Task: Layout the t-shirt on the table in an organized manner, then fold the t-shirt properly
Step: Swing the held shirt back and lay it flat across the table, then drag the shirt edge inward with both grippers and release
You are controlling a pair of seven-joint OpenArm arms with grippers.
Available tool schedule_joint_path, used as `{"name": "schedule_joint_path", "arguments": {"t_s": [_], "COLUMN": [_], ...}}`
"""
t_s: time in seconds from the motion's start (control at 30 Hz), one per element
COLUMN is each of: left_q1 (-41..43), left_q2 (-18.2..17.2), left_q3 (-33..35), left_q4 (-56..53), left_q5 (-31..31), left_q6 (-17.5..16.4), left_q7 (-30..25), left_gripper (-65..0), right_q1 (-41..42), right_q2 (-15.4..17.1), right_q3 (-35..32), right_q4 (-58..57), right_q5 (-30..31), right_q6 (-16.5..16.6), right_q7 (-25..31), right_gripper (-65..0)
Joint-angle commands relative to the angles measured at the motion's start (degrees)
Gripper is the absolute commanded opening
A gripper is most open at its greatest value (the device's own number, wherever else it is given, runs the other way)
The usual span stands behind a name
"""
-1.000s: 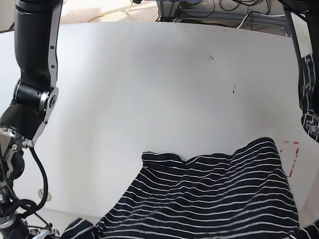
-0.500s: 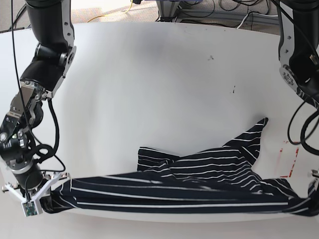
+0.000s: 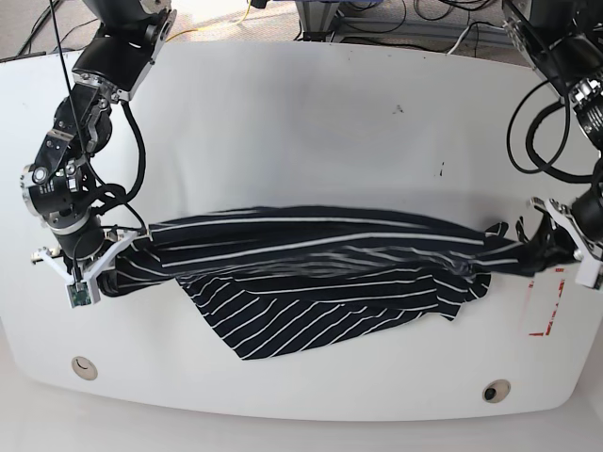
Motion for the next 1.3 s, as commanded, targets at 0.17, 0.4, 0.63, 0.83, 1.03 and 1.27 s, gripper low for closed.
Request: {"name": "schedule_joint_path", "arguments": {"t_s": [0.17, 0.4, 0.63, 0.83, 1.03, 1.27], "left_q1": [9.1, 14.4, 17.8, 18.1, 17.5, 12.1], "left_q2": [4.9, 7.4, 7.4, 7.1, 4.8, -0.9], "left_q3": [0.0, 2.2, 7.5, 14.2, 24.0, 39.3], "left_q4": [1.0, 1.0, 0.8, 0.6, 0.5, 0.5], "left_q5": [-1.9, -1.8, -1.8, -1.7, -1.8, -2.0], "left_q6": [0.0, 0.0, 0.0, -0.1, -0.2, -2.0], "left_q7": [-1.9, -1.9, -1.9, -1.9, -1.9, -1.9], "left_gripper": [-65.0, -65.0, -65.0, -65.0, -65.0, -60.1], "right_q1": [-3.8, -8.9, -10.1, -9.6, -8.8, -8.2], "right_q2": [-0.1, -0.1, 0.4, 2.8, 3.7, 3.3], "right_q3": [4.3, 5.5, 7.4, 10.3, 10.4, 10.4], "right_q4": [1.2, 1.2, 0.8, 0.3, -1.9, -2.3], "right_q5": [-0.1, -0.1, -0.7, -1.7, -5.6, -10.1], "right_q6": [1.4, 1.4, 0.9, 0.9, 0.9, 1.0], "right_q7": [1.4, 1.4, 1.4, -0.4, -0.6, -0.6], "right_gripper": [-65.0, -65.0, -65.0, -65.0, -65.0, -62.8]}}
